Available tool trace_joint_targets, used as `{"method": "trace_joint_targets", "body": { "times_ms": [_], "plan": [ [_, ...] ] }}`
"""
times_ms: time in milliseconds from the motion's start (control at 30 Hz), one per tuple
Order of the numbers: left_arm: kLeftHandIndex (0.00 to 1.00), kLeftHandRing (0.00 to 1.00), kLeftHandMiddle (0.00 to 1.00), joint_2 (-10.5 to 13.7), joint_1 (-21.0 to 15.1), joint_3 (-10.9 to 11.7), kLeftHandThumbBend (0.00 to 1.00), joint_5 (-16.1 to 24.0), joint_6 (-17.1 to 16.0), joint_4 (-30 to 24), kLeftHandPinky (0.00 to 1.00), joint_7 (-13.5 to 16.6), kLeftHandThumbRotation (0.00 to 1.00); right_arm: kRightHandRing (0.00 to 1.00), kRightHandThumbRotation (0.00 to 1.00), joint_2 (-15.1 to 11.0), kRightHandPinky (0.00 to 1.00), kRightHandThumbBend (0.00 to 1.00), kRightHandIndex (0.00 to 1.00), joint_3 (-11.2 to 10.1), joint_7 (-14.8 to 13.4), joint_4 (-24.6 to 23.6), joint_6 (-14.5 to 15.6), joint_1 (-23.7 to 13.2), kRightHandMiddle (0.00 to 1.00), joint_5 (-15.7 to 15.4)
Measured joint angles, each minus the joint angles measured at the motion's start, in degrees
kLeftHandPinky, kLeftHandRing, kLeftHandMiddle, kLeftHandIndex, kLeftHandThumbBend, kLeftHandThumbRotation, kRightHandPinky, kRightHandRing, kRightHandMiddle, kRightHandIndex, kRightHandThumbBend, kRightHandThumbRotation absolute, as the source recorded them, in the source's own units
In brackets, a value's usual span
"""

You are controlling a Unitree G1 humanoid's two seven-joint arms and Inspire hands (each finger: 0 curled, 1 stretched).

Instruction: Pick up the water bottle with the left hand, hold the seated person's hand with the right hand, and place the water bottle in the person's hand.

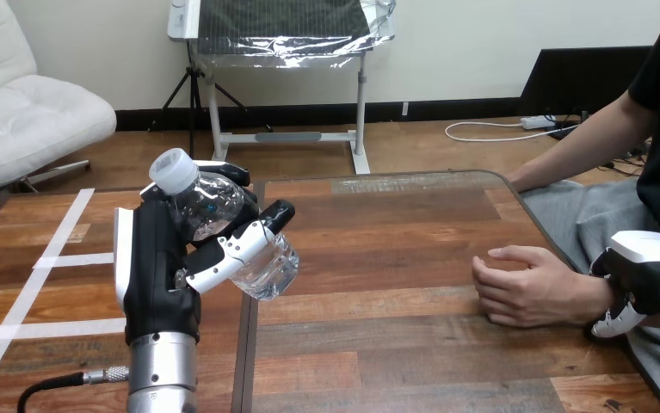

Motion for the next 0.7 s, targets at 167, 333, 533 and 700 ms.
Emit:
{"method": "trace_joint_targets", "body": {
  "times_ms": [167, 333, 533, 700],
  "plan": [
    [0.47, 0.39, 0.43, -0.01, 0.00, 0.00, 0.69, -0.04, 0.00, 0.00, 0.38, -0.07, 0.00, 0.35, 0.00, 0.64, 0.26, 0.64, 0.49, -0.10, -0.20, 0.06, -1.59, 0.30, 0.46, 0.75],
    [0.47, 0.39, 0.43, -0.02, 0.00, -0.02, 0.69, 0.02, 0.00, 0.00, 0.38, -0.08, 0.00, 0.36, 0.00, 1.42, 0.28, 0.64, 0.49, -0.17, -1.01, 0.13, -2.18, 0.57, 0.46, 0.94],
    [0.47, 0.39, 0.43, 0.00, 0.00, 0.02, 0.68, 0.04, 0.00, 0.00, 0.38, -0.08, 0.00, 0.39, 0.00, 1.88, 0.32, 0.64, 0.52, -0.51, -1.05, 0.15, -2.35, 0.58, 0.48, 1.14],
    [0.47, 0.39, 0.43, 0.00, 0.00, 0.03, 0.68, 0.06, 0.00, 0.00, 0.38, -0.08, 0.00, 0.38, 0.00, 2.25, 0.30, 0.64, 0.52, -0.82, -1.13, 0.15, -2.34, 0.58, 0.48, 1.50]
  ]
}}
